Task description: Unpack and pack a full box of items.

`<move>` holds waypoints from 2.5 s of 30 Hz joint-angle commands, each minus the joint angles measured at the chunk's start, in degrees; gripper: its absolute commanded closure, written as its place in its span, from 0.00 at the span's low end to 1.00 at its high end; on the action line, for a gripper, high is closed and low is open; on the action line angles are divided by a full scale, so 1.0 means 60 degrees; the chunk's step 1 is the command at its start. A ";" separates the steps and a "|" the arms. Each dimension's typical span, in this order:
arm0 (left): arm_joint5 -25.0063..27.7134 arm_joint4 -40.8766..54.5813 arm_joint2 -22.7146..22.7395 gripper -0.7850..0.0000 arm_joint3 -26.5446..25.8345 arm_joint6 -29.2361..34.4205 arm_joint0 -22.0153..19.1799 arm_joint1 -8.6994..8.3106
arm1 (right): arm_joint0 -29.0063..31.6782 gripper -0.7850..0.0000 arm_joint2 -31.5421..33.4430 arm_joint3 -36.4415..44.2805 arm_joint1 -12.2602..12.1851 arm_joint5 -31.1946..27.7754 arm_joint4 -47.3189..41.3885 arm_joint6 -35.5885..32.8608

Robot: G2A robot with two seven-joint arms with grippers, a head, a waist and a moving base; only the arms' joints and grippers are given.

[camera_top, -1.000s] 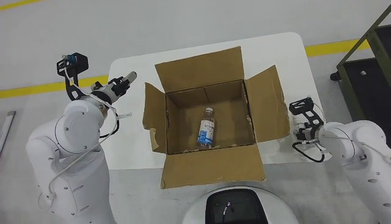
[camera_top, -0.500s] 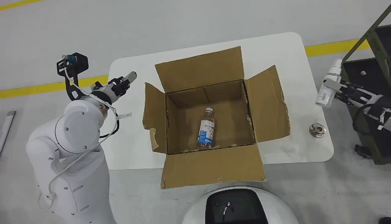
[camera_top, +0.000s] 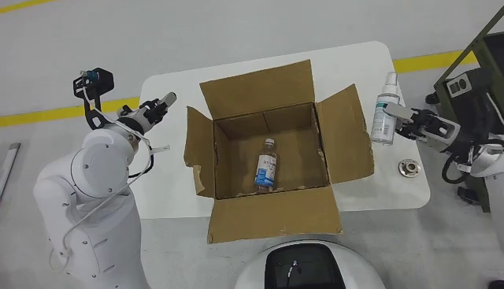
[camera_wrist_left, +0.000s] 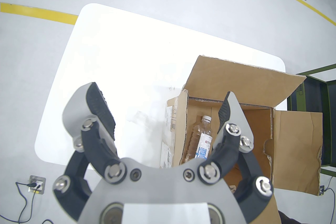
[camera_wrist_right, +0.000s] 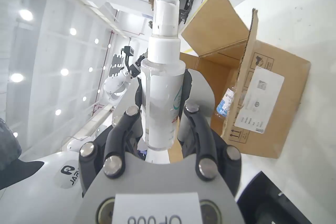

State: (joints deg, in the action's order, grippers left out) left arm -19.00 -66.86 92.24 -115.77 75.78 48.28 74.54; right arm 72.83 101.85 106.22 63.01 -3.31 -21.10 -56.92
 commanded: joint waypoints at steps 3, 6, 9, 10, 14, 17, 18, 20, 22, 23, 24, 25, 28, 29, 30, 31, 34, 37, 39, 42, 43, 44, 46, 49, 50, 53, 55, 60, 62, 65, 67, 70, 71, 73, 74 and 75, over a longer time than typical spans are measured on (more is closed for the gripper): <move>0.0000 0.0000 0.0000 0.00 0.0000 0.0000 0.0000 0.0000 | 0.0003 1.00 0.0011 -0.0001 -0.0001 -0.0004 0.0011 0.0004; 0.0000 0.0000 0.0000 0.00 0.0000 0.0000 0.0000 0.0000 | 0.0003 1.00 0.0011 -0.0001 -0.0001 -0.0004 0.0011 0.0004; 0.0000 0.0000 0.0000 0.00 0.0000 0.0000 0.0000 0.0000 | 0.0067 1.00 -0.0021 0.0172 -0.0011 -0.0032 0.0065 0.0105; 0.0000 0.0000 0.0000 0.00 0.0000 0.0000 0.0000 0.0000 | 0.0051 1.00 -0.0063 0.0313 -0.0027 0.0005 0.0163 0.0064; 0.0000 0.0000 0.0000 0.00 0.0000 0.0000 0.0000 0.0000 | -0.0322 1.00 -0.0807 0.0846 -0.0032 0.0459 0.0468 0.0276; 0.0000 0.0000 0.0000 0.00 0.0000 0.0000 0.0000 0.0000 | -0.0914 1.00 -0.1911 0.1012 0.0008 0.0965 0.0904 0.0552; 0.0000 0.0000 0.0000 0.00 0.0000 0.0000 0.0000 0.0000 | -0.1149 1.00 -0.2345 0.1028 0.0030 0.1152 0.1157 0.0689; 0.0000 0.0000 0.0000 0.00 0.0000 0.0000 0.0000 0.0000 | -0.1650 1.00 -0.3230 0.0893 0.0097 0.1490 0.1355 0.0880; 0.0000 0.0000 0.0000 0.00 0.0000 0.0000 0.0000 0.0000 | -0.2138 1.00 -0.4135 0.0566 0.0180 0.1895 0.1590 0.1046; 0.0000 0.0000 0.0000 0.00 0.0000 0.0000 0.0000 0.0000 | -0.2399 1.00 -0.4567 0.0408 0.0227 0.2046 0.1785 0.1168; 0.0000 0.0000 0.0000 0.00 0.0000 0.0000 0.0000 0.0000 | -0.2597 1.00 -0.4982 0.0154 0.0286 0.2281 0.1787 0.1324; 0.0000 0.0000 0.0000 0.00 0.0000 0.0000 0.0000 0.0000 | -0.2833 1.00 -0.5380 -0.0038 0.0345 0.2450 0.1891 0.1474; 0.0000 0.0000 0.0000 0.00 0.0000 0.0000 0.0000 0.0000 | -0.3425 1.00 -0.6483 -0.0616 0.0532 0.2876 0.2219 0.1937; 0.0000 0.0000 0.0000 0.00 0.0000 0.0000 0.0000 0.0000 | -0.3570 1.00 -0.6794 -0.0845 0.0597 0.3060 0.2255 0.2091; 0.0000 0.0000 0.0000 0.00 0.0000 0.0000 0.0000 0.0000 | -0.3732 1.00 -0.7080 -0.0998 0.0663 0.3168 0.2273 0.2219; 0.0000 0.0000 0.0000 0.00 0.0000 0.0000 0.0000 0.0000 | -0.3877 1.00 -0.7369 -0.1220 0.0719 0.3324 0.2461 0.2351; 0.0000 0.0000 0.0000 0.00 0.0000 0.0000 0.0000 0.0000 | -0.4223 1.00 -0.7989 -0.1639 0.0885 0.3624 0.2614 0.2700; 0.0000 0.0000 0.0000 0.00 0.0000 0.0000 0.0000 0.0000 | -0.4285 1.00 -0.8089 -0.1704 0.0912 0.3648 0.2659 0.2736; 0.0000 0.0000 0.0000 0.00 0.0000 0.0000 0.0000 0.0000 | -0.4285 1.00 -0.8089 -0.1704 0.0912 0.3648 0.2659 0.2736; 0.0000 0.0000 0.0000 0.00 0.0000 0.0000 0.0000 0.0000 | -0.4285 1.00 -0.8089 -0.1704 0.0912 0.3648 0.2659 0.2736; 0.0000 0.0000 0.0000 0.00 0.0000 0.0000 0.0000 0.0000 | -0.4285 1.00 -0.8089 -0.1704 0.0912 0.3648 0.2659 0.2736; 0.0000 0.0000 0.0000 0.00 0.0000 0.0000 0.0000 0.0000 | -0.4285 1.00 -0.8089 -0.1704 0.0912 0.3648 0.2659 0.2736; 0.0000 0.0000 0.0000 0.00 0.0000 0.0000 0.0000 0.0000 | -0.4257 1.00 -0.8096 -0.1690 0.0914 0.3605 0.2656 0.2760; 0.0000 0.0000 0.0000 0.00 0.0000 0.0000 0.0000 0.0000 | -0.4142 1.00 -0.8338 -0.1847 0.0971 0.3739 0.2840 0.3058; 0.0000 0.0000 0.0000 0.00 0.0000 0.0000 0.0000 0.0000 | -0.4153 1.00 -0.8473 -0.1923 0.1025 0.3798 0.2767 0.3211; 0.0000 0.0000 0.0000 0.00 0.0000 0.0000 0.0000 0.0000 | -0.4368 1.00 -0.9054 -0.2299 0.1231 0.4143 0.2909 0.3808; 0.0000 0.0000 0.0000 0.00 0.0000 0.0000 0.0000 0.0000 | -0.4534 1.00 -0.9398 -0.2619 0.1404 0.4405 0.2782 0.4223; 0.0000 0.0000 0.0000 0.00 0.0000 0.0000 0.0000 0.0000 | -0.4975 1.00 -1.0103 -0.3459 0.1826 0.4744 0.2587 0.5048; 0.0000 0.0000 0.0000 0.00 0.0000 0.0000 0.0000 0.0000 | -0.5141 1.00 -1.0286 -0.3838 0.1975 0.4780 0.2456 0.5185; 0.0000 0.0000 0.0000 0.00 0.0000 0.0000 0.0000 0.0000 | -0.5350 1.00 -1.0501 -0.4272 0.2173 0.4857 0.2331 0.5361; 0.0000 0.0000 0.0000 0.00 0.0000 0.0000 0.0000 0.0000 | -0.5474 0.95 -1.0598 -0.4482 0.2289 0.4859 0.2228 0.5383; 0.0000 0.0000 0.0000 0.00 0.0000 0.0000 0.0000 0.0000 | -0.5622 0.51 -1.0694 -0.4730 0.2424 0.4854 0.2160 0.5346; 0.0000 0.0000 0.0000 0.00 0.0000 0.0000 0.0000 0.0000 | -0.5673 0.51 -1.0732 -0.4795 0.2460 0.4867 0.2170 0.5278; 0.0000 0.0000 0.0000 0.00 0.0000 0.0000 0.0000 0.0000 | -0.5740 0.48 -1.0751 -0.4901 0.2523 0.4854 0.2182 0.5265; 0.0000 0.0000 0.0000 0.00 0.0000 0.0000 0.0000 0.0000 | -0.5754 0.51 -1.0765 -0.4912 0.2551 0.4854 0.2186 0.5240; 0.0000 0.0000 0.0000 0.00 0.0000 0.0000 0.0000 0.0000 | -0.5767 0.51 -1.0758 -0.4947 0.2573 0.4852 0.2185 0.5214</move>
State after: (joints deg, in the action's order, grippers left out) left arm -19.00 -66.86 92.24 -115.77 75.78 48.28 74.54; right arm 38.27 37.28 76.65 78.36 25.80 -8.01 -25.53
